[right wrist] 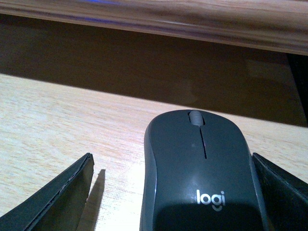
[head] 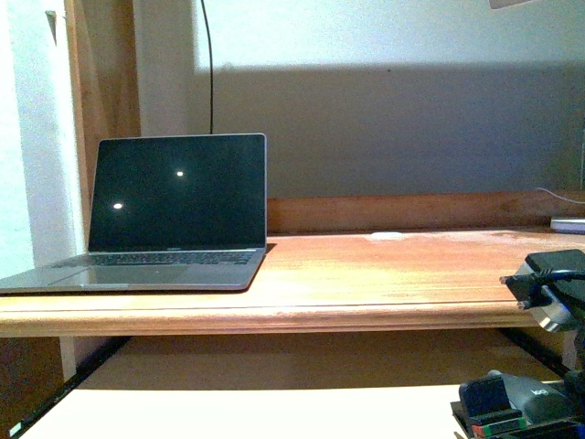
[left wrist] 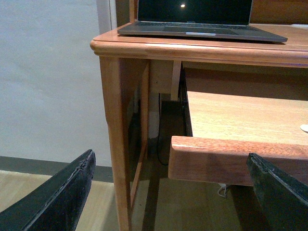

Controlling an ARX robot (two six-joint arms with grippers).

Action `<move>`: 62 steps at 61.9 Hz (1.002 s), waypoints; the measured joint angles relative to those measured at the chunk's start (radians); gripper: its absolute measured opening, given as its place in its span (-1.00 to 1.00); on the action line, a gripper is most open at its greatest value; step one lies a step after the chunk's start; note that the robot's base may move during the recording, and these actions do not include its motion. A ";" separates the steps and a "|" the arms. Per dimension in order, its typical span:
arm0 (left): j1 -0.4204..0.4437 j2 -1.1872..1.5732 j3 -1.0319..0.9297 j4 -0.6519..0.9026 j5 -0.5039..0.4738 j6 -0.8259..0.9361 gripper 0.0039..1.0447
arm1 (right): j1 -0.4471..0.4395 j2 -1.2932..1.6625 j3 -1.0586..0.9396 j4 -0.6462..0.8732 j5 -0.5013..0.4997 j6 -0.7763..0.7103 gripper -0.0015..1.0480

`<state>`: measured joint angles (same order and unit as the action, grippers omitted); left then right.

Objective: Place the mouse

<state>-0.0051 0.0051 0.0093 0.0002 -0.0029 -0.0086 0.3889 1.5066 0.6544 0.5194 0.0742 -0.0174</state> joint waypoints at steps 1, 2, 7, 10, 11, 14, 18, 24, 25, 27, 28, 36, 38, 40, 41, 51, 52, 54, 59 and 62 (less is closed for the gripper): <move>0.000 0.000 0.000 0.000 0.000 0.000 0.86 | 0.000 0.005 0.003 0.001 0.003 0.000 0.86; 0.000 0.000 0.000 0.000 0.000 0.000 0.86 | 0.000 0.009 0.005 0.002 0.005 0.000 0.86; 0.000 0.000 0.000 0.000 0.000 0.000 0.86 | 0.000 0.021 0.012 0.003 0.010 0.000 0.86; 0.000 0.000 0.000 0.000 0.000 0.000 0.86 | 0.000 0.021 0.012 0.003 0.012 0.000 0.86; 0.000 0.000 0.000 0.000 0.000 0.000 0.86 | 0.000 0.021 0.012 0.003 0.012 0.000 0.86; 0.000 0.000 0.000 0.000 0.000 0.000 0.86 | 0.000 0.021 0.012 0.003 0.012 0.000 0.86; 0.000 0.000 0.000 0.000 0.000 0.000 0.86 | 0.000 0.021 0.012 0.003 0.013 0.000 0.86; 0.000 0.000 0.000 0.000 0.000 0.000 0.86 | 0.000 0.021 0.012 0.005 0.012 0.001 0.68; 0.000 0.000 0.000 0.000 0.000 0.000 0.86 | 0.000 0.021 0.012 0.006 0.011 0.001 0.62; 0.000 0.000 0.000 0.000 0.000 0.000 0.86 | 0.000 0.021 0.012 0.008 0.011 0.001 0.55; 0.000 0.000 0.000 0.000 0.000 0.000 0.86 | -0.001 0.021 0.012 0.011 0.011 0.001 0.49; 0.000 0.000 0.000 0.000 0.000 0.000 0.86 | -0.002 0.013 0.012 0.010 -0.005 0.002 0.17; 0.000 0.000 0.000 0.000 0.000 0.000 0.86 | -0.003 0.007 0.012 0.009 -0.012 0.002 0.12; 0.000 0.000 0.000 0.000 0.000 0.000 0.86 | -0.006 0.000 0.012 0.006 -0.014 0.002 0.10; 0.000 0.000 0.000 0.000 0.000 0.000 0.86 | -0.006 -0.004 0.012 0.004 -0.016 0.002 0.10; 0.000 0.000 0.000 0.000 0.000 0.000 0.86 | -0.016 -0.075 0.012 -0.048 -0.029 0.018 0.09; 0.000 0.000 0.000 0.000 0.000 0.000 0.86 | -0.018 -0.089 0.012 -0.062 -0.030 0.022 0.09; 0.000 0.000 0.000 0.000 0.000 0.000 0.86 | -0.019 -0.119 0.015 -0.092 -0.034 0.026 0.09; 0.000 0.000 0.000 0.000 0.000 0.000 0.86 | -0.019 -0.183 0.048 -0.168 -0.032 0.042 0.09; 0.000 0.000 0.000 0.000 0.000 0.000 0.86 | -0.014 -0.202 0.076 -0.196 -0.021 0.052 0.09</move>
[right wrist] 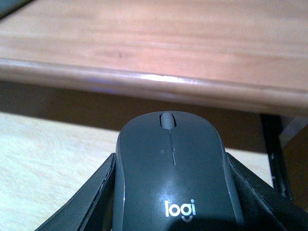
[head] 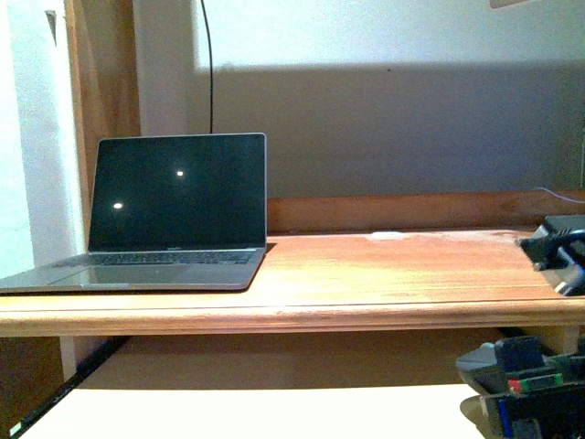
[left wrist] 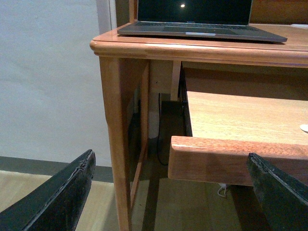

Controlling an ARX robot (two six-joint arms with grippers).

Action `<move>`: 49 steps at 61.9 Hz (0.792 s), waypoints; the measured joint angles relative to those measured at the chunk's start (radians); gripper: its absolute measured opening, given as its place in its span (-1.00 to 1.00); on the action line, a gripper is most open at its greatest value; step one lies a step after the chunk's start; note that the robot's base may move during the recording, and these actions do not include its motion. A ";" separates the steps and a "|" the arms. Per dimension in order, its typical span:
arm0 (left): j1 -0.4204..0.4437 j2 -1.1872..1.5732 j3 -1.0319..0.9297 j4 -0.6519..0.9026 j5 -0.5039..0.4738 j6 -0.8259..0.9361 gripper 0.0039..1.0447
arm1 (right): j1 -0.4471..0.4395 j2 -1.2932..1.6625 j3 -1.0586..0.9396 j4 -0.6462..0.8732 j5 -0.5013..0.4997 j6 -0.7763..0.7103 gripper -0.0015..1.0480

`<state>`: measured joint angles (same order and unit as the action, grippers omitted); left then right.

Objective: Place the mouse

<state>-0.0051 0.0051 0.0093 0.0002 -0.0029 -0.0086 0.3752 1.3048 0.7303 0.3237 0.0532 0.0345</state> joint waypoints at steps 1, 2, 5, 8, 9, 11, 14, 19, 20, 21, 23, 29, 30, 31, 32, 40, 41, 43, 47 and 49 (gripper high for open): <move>0.000 0.000 0.000 0.000 0.000 0.000 0.86 | 0.003 -0.006 0.016 -0.011 0.011 0.003 0.09; 0.000 0.000 0.000 0.000 0.000 0.000 0.86 | 0.006 -0.007 0.024 -0.017 0.015 0.005 0.09; 0.000 0.000 0.000 0.000 0.000 0.000 0.86 | 0.019 -0.009 0.060 -0.036 0.036 0.011 0.09; 0.000 0.000 0.000 0.000 0.000 0.000 0.86 | 0.035 -0.002 0.095 -0.053 0.063 0.019 0.09; 0.000 0.000 0.000 0.000 0.000 0.000 0.86 | 0.044 0.006 0.113 -0.061 0.075 0.022 0.09; 0.000 0.000 0.000 0.000 0.000 0.000 0.86 | 0.058 0.021 0.139 -0.069 0.093 0.027 0.09; 0.000 0.000 0.000 0.000 0.000 0.000 0.86 | 0.079 0.048 0.176 -0.076 0.119 0.033 0.09; 0.000 0.000 0.000 0.000 0.000 0.000 0.86 | 0.114 0.111 0.248 -0.094 0.165 0.048 0.09; 0.000 0.000 0.000 0.000 0.000 0.000 0.86 | 0.125 0.130 0.268 -0.098 0.179 0.050 0.09; 0.000 0.000 0.000 0.000 0.000 0.000 0.86 | 0.130 0.141 0.279 -0.100 0.186 0.052 0.09; 0.000 0.000 0.000 0.000 0.000 0.000 0.86 | 0.145 0.172 0.311 -0.108 0.209 0.053 0.09; 0.000 0.000 0.000 0.000 0.000 0.000 0.86 | 0.185 0.267 0.406 -0.126 0.273 0.056 0.09; 0.000 0.000 0.000 0.000 0.000 0.000 0.86 | 0.193 0.288 0.428 -0.130 0.287 0.056 0.09; 0.000 0.000 0.000 0.000 0.000 0.000 0.86 | 0.200 0.309 0.451 -0.135 0.302 0.056 0.09; 0.000 0.000 0.000 0.000 0.000 0.000 0.86 | 0.208 0.330 0.473 -0.140 0.316 0.056 0.09; 0.000 0.000 0.000 0.000 0.000 0.000 0.86 | 0.241 0.446 0.609 -0.151 0.408 0.046 0.09; 0.000 0.000 0.000 0.000 0.000 0.000 0.86 | 0.243 0.455 0.620 -0.151 0.415 0.043 0.09; 0.000 0.000 0.000 0.000 0.000 0.000 0.86 | 0.250 0.488 0.662 -0.153 0.440 0.034 0.09; 0.000 0.000 0.000 0.000 0.000 0.000 0.86 | 0.259 0.532 0.721 -0.156 0.477 0.015 0.09; 0.000 0.000 0.000 0.000 0.000 0.000 0.86 | 0.262 0.553 0.748 -0.156 0.490 0.005 0.09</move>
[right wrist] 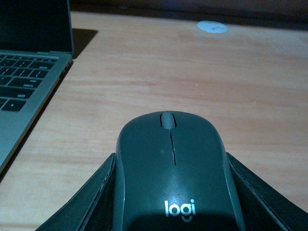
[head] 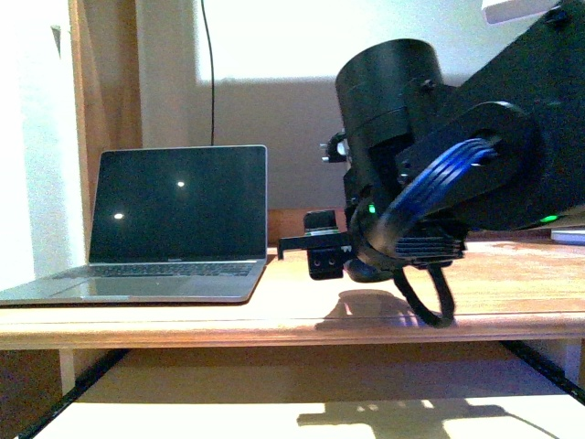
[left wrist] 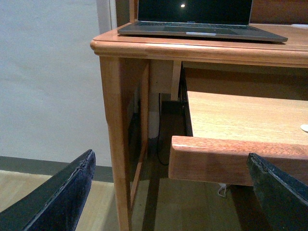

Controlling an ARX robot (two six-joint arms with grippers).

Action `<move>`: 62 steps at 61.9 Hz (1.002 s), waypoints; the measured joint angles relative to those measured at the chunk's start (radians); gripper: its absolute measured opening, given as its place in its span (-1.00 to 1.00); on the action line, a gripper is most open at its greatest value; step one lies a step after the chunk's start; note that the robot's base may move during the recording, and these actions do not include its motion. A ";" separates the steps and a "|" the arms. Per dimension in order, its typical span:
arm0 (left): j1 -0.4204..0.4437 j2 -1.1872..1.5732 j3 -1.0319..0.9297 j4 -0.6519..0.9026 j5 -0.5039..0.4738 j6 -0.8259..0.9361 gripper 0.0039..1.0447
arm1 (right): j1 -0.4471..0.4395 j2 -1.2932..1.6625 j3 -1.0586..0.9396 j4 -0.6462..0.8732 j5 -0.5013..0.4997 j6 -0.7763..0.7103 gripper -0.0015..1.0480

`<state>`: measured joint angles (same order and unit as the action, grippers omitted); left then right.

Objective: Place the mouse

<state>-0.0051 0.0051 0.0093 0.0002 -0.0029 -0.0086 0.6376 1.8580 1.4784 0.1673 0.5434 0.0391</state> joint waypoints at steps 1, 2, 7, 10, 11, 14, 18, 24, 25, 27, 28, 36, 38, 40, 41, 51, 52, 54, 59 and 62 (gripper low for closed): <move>0.000 0.000 0.000 0.000 0.000 0.000 0.86 | 0.001 0.013 0.017 -0.002 0.009 -0.004 0.09; 0.000 0.000 0.000 0.000 0.000 0.000 0.86 | 0.003 0.019 0.026 -0.004 0.014 -0.007 0.09; 0.000 0.000 0.000 0.000 0.000 0.000 0.86 | 0.008 0.062 0.080 -0.010 0.040 -0.034 0.09; 0.000 0.000 0.000 0.000 0.000 0.000 0.86 | 0.011 0.081 0.101 -0.011 0.051 -0.046 0.09; 0.000 0.000 0.000 0.000 0.000 0.000 0.86 | 0.012 0.091 0.111 -0.011 0.056 -0.053 0.09; 0.000 0.000 0.000 0.000 0.000 0.000 0.86 | 0.013 0.109 0.129 -0.012 0.063 -0.062 0.09; 0.000 0.000 0.000 0.000 0.000 0.000 0.86 | 0.015 0.137 0.154 -0.015 0.065 -0.080 0.09; 0.000 0.000 0.000 0.000 0.000 0.000 0.86 | 0.016 0.180 0.188 -0.033 0.068 -0.088 0.09; 0.000 0.000 0.000 0.000 0.000 0.000 0.86 | 0.016 0.188 0.196 -0.040 0.068 -0.087 0.09; 0.000 0.000 0.000 0.000 0.000 0.000 0.86 | 0.016 0.196 0.206 -0.050 0.068 -0.086 0.09; 0.000 0.000 0.000 0.000 0.000 0.000 0.86 | 0.016 0.198 0.208 -0.051 0.068 -0.086 0.09; 0.000 0.000 0.000 0.000 0.000 0.000 0.86 | 0.016 0.211 0.226 -0.072 0.058 -0.080 0.11; 0.000 0.000 0.000 0.000 0.000 0.000 0.86 | 0.016 0.211 0.226 -0.074 0.055 -0.076 0.22; 0.000 0.000 0.000 0.000 0.000 0.000 0.86 | 0.016 0.211 0.226 -0.074 0.051 -0.071 0.32; 0.000 0.000 0.000 0.000 0.000 0.000 0.86 | 0.016 0.211 0.226 -0.073 0.050 -0.069 0.35; 0.000 0.000 0.000 0.000 0.000 0.000 0.86 | 0.010 0.189 0.197 -0.038 -0.023 -0.030 0.87; 0.000 0.000 0.000 0.000 0.000 0.000 0.86 | 0.008 0.178 0.184 -0.026 -0.039 -0.028 0.88; 0.000 0.000 0.000 0.000 0.000 0.000 0.86 | 0.003 0.160 0.163 -0.006 -0.066 -0.025 0.87; 0.000 0.000 0.000 0.000 0.000 0.000 0.86 | -0.012 0.097 0.098 0.042 -0.144 -0.008 0.86; 0.000 0.000 0.000 0.000 0.000 0.000 0.86 | -0.027 0.047 0.051 0.076 -0.198 0.002 0.86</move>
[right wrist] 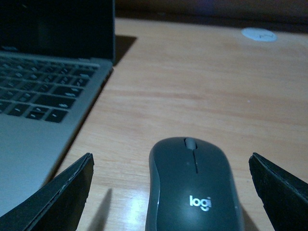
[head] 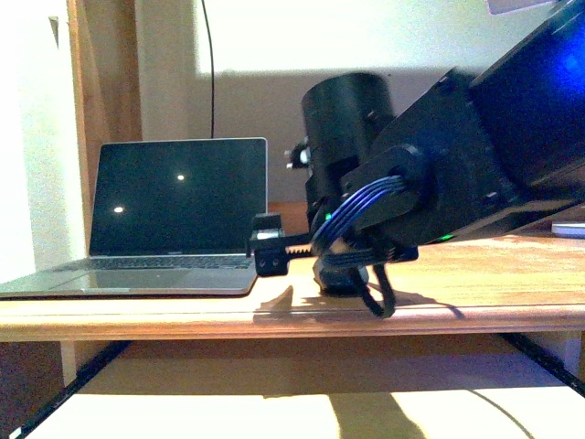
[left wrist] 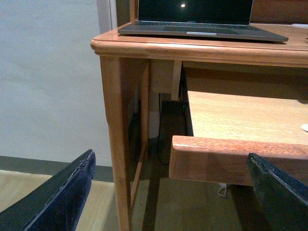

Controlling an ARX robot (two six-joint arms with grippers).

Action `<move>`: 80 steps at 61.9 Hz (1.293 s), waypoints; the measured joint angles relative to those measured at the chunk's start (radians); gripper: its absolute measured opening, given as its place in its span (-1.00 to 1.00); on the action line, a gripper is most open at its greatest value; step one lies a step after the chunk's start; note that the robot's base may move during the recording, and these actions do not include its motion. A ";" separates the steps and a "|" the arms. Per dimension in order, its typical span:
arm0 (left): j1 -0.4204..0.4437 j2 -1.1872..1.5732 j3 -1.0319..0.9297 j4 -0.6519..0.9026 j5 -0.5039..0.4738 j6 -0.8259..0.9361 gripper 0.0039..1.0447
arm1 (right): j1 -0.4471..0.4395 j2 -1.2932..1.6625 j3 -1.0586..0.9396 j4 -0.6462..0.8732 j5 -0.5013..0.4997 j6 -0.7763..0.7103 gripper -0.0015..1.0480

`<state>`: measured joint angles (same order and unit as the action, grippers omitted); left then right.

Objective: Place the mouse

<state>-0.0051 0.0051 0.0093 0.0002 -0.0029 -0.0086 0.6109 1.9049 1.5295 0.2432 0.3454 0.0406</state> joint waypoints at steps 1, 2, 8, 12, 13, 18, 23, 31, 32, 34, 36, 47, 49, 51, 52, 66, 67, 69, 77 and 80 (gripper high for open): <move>0.000 0.000 0.000 0.000 0.000 0.000 0.86 | -0.009 -0.027 -0.026 0.018 -0.029 0.005 0.86; 0.000 0.000 0.000 0.000 0.000 0.000 0.86 | -0.013 -0.042 -0.040 0.026 -0.044 0.007 0.86; 0.000 0.000 0.000 0.000 0.000 0.000 0.86 | -0.067 -0.188 -0.182 0.097 -0.207 0.024 0.86; 0.000 0.000 0.000 0.000 0.000 0.000 0.86 | -0.111 -0.289 -0.292 0.133 -0.315 0.029 0.86; 0.000 0.000 0.000 0.000 0.000 0.000 0.86 | -0.128 -0.322 -0.330 0.143 -0.368 0.029 0.86; 0.000 0.000 0.000 0.000 0.000 0.000 0.86 | -0.188 -0.426 -0.469 0.170 -0.505 0.027 0.86; 0.000 0.000 0.000 0.000 0.000 0.000 0.86 | -0.259 -0.523 -0.625 0.193 -0.640 0.030 0.86; 0.000 0.000 0.000 0.000 0.000 0.000 0.86 | -0.367 -0.636 -0.831 0.213 -0.800 0.024 0.86; 0.000 0.000 0.000 0.000 0.000 0.000 0.86 | -0.376 -0.644 -0.845 0.215 -0.813 0.023 0.86; 0.000 0.000 0.000 0.000 0.000 0.000 0.86 | -0.403 -0.668 -0.886 0.219 -0.852 0.022 0.86; 0.000 0.000 0.000 0.000 0.000 0.000 0.86 | -0.430 -0.687 -0.922 0.224 -0.893 0.022 0.86; 0.000 0.000 0.000 0.000 0.000 0.000 0.86 | -0.575 -0.766 -1.056 0.228 -1.118 -0.008 0.86; 0.000 0.000 0.000 0.000 0.000 0.000 0.86 | -0.598 -0.776 -1.073 0.226 -1.150 -0.017 0.86; 0.000 0.000 0.000 0.000 0.000 0.000 0.86 | -0.621 -0.783 -1.088 0.218 -1.192 -0.035 0.86; 0.000 0.000 0.000 0.000 0.000 0.000 0.86 | -0.635 -0.787 -1.096 0.212 -1.215 -0.043 0.86; 0.000 0.000 0.000 0.000 0.000 0.000 0.86 | -0.765 -0.803 -1.164 0.126 -1.407 -0.166 0.86; 0.000 0.000 0.000 0.000 0.000 0.000 0.86 | -0.769 -0.803 -1.165 0.118 -1.414 -0.170 0.86; 0.000 0.000 0.000 0.000 0.000 0.000 0.86 | -0.783 -0.803 -1.167 0.097 -1.435 -0.194 0.86; 0.000 0.000 0.000 0.000 0.000 0.000 0.86 | -0.828 -0.793 -1.167 -0.009 -1.495 -0.303 0.86; 0.000 0.000 0.000 0.000 0.000 0.000 0.86 | -0.834 -0.785 -1.167 -0.039 -1.503 -0.342 0.86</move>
<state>-0.0051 0.0051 0.0093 0.0002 -0.0029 -0.0082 -0.2234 1.1198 0.3630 0.2047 -1.1576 -0.3016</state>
